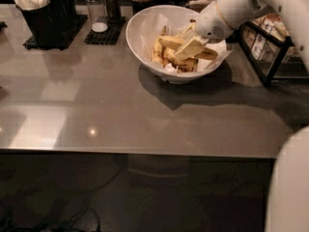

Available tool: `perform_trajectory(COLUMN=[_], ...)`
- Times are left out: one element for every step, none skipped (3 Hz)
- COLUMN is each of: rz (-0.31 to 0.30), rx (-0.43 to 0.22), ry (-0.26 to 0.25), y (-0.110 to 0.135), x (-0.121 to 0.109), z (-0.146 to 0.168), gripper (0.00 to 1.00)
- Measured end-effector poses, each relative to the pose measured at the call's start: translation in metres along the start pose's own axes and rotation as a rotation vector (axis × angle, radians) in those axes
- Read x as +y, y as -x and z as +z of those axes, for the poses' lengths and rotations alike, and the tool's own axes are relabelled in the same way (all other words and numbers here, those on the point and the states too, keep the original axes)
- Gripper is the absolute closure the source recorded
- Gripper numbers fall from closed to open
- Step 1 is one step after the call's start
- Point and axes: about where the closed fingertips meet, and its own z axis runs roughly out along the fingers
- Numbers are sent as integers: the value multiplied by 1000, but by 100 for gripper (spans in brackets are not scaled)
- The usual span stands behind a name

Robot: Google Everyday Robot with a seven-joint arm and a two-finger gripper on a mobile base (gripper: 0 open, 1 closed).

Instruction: Pick banana from white bowl

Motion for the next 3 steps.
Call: perform_trajectory(rz=[-36, -68, -90], rx=[-77, -121, -137], ry=[-91, -142, -165], y=[6, 11, 15], x=[46, 80, 99], z=[-60, -94, -115], gripper=[100, 100, 100])
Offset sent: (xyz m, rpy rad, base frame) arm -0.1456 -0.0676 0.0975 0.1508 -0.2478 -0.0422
